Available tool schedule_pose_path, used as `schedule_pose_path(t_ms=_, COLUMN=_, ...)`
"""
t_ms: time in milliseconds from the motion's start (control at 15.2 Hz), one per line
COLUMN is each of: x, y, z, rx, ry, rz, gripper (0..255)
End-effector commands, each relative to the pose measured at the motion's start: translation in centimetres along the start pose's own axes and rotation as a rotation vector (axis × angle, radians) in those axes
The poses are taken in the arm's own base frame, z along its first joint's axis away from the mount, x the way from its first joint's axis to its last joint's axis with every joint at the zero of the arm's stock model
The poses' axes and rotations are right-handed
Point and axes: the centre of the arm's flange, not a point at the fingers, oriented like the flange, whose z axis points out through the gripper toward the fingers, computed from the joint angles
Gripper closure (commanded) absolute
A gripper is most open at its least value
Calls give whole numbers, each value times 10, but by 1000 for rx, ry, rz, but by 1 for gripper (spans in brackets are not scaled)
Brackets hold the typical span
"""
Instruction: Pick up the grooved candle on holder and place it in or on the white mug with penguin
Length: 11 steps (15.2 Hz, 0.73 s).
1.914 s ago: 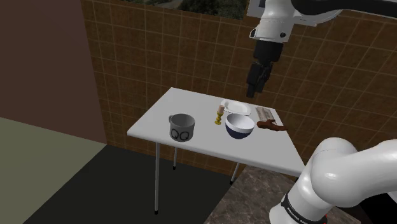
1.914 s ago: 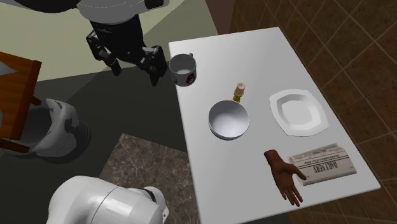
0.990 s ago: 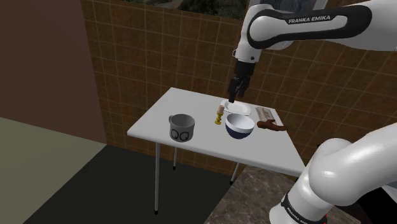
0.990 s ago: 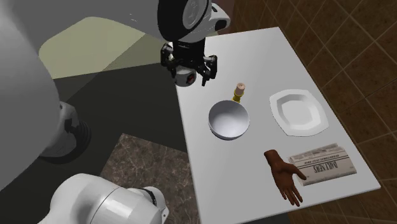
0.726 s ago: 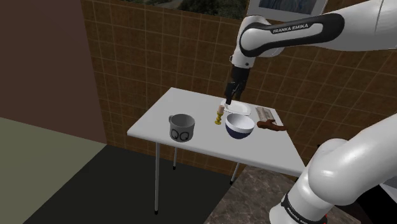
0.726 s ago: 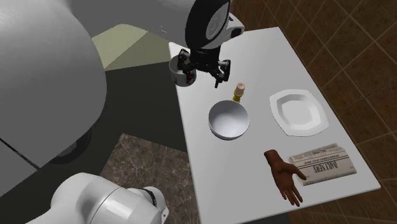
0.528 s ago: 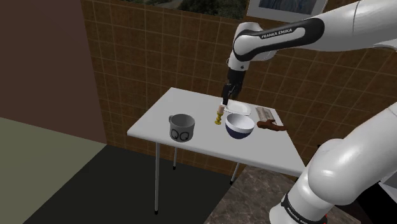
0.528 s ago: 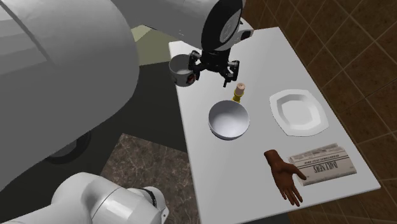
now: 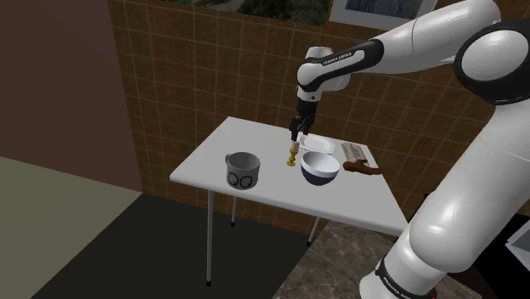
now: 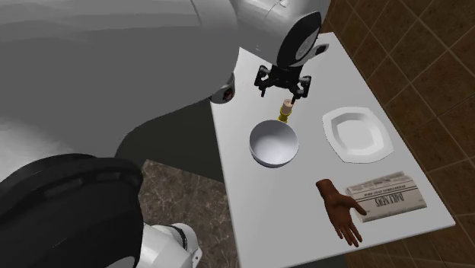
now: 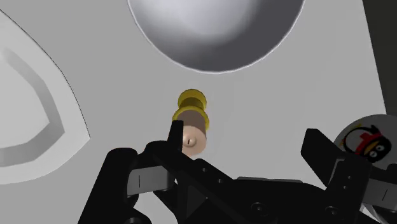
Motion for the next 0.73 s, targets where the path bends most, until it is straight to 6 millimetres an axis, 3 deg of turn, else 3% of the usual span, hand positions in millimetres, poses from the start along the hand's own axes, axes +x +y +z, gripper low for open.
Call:
schedule_pose_path(t_ms=0, x=18, y=16, z=13, rx=-6, ry=2, rz=3, gripper=0)
schedule_pose_path(t_ms=198, x=37, y=37, z=29, rx=-13, ry=4, rz=7, gripper=0)
schedule_pose_path(t_ms=660, x=37, y=38, z=66, rx=-13, ry=4, rz=7, gripper=0)
